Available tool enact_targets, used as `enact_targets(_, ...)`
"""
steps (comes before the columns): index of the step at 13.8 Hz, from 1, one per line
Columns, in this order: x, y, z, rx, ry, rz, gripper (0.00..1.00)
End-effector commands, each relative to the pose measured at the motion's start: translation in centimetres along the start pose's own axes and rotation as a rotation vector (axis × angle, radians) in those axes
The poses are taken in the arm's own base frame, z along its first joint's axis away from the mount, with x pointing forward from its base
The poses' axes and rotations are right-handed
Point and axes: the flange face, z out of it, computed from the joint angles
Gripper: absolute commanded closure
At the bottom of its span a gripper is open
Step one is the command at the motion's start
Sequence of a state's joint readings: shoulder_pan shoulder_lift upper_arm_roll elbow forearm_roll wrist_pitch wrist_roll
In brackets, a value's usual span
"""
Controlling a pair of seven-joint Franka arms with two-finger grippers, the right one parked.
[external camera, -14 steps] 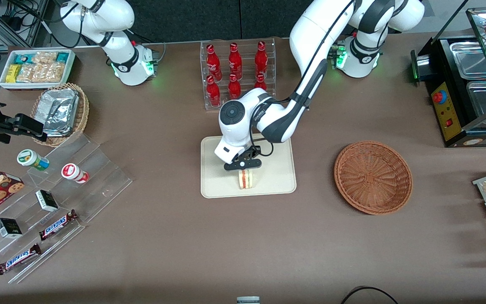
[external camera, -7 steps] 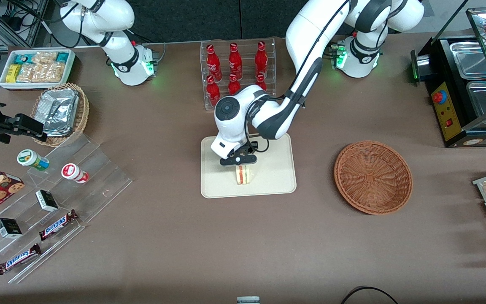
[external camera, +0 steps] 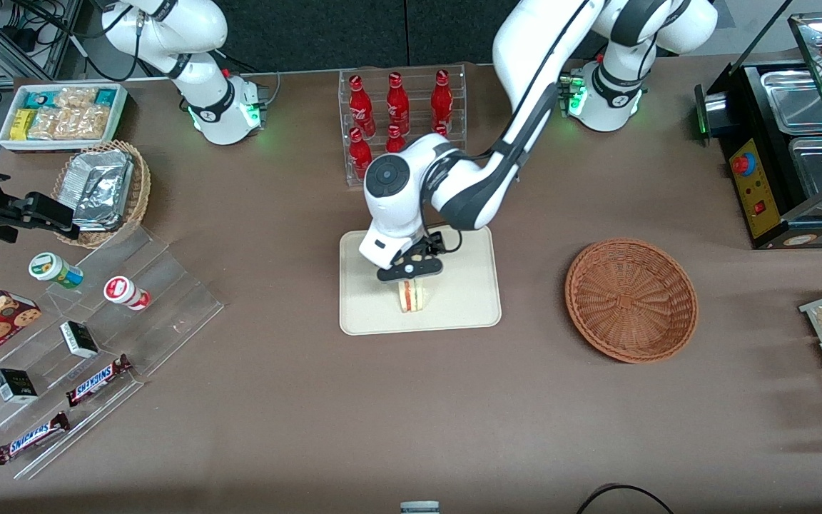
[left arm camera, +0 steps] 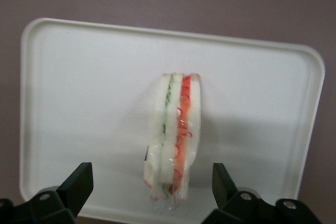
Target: Place sandwich from basket to tray
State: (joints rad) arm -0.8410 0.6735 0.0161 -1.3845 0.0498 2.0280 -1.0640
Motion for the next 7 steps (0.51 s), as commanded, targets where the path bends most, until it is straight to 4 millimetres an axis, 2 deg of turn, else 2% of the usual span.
enact_targets(1,2.2,-3.2,-5.5,0.02,0.016,-0.107,0.0)
enact_targets(3,4.6,-5.9,-9.3,0.008,0.037,-0.144,0.0)
enact_targets(5,7.3,-9.2,-12.0,0.011,0.035,-0.19,0.0)
enact_targets(7,8.9,-12.0,-14.3,0.015,0.024,-0.16,0.0)
